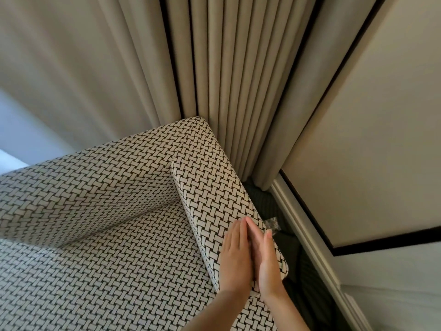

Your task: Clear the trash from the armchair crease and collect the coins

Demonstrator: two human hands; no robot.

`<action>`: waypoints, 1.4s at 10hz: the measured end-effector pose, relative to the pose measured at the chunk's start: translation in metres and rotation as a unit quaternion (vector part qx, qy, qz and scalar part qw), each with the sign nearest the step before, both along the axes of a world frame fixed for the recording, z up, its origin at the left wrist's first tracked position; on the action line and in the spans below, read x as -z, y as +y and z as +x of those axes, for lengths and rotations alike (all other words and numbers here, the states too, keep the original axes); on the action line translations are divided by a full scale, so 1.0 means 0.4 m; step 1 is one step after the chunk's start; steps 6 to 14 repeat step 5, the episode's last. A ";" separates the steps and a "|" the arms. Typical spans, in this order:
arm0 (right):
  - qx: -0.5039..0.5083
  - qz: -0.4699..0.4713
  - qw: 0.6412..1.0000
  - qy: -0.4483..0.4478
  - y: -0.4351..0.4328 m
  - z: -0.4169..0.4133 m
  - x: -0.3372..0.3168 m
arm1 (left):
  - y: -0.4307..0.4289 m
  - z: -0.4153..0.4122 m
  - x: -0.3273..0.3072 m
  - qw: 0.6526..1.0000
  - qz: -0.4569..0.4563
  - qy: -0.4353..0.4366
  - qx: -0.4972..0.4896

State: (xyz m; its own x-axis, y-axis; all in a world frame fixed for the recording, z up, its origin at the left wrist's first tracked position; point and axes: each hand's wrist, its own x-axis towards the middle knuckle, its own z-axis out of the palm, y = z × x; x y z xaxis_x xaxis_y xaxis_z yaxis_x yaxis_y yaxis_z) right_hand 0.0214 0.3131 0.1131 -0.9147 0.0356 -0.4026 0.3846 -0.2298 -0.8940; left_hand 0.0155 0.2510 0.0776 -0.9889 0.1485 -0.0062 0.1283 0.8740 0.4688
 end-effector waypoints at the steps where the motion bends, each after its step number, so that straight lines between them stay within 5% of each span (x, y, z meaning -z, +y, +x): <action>1: -0.019 0.021 1.000 0.004 0.022 -0.007 0.008 | 0.002 0.001 -0.028 0.993 0.117 -0.021 -0.025; 3: -0.044 0.078 0.996 0.014 0.020 -0.004 0.004 | -0.038 -0.010 -0.061 0.899 0.402 -0.155 -0.081; 5: -0.057 0.089 0.994 0.010 0.015 -0.008 -0.009 | -0.115 -0.052 -0.091 0.788 0.536 -0.276 -0.125; 14: -0.057 0.089 0.994 0.010 0.015 -0.008 -0.009 | -0.115 -0.052 -0.091 0.788 0.536 -0.276 -0.125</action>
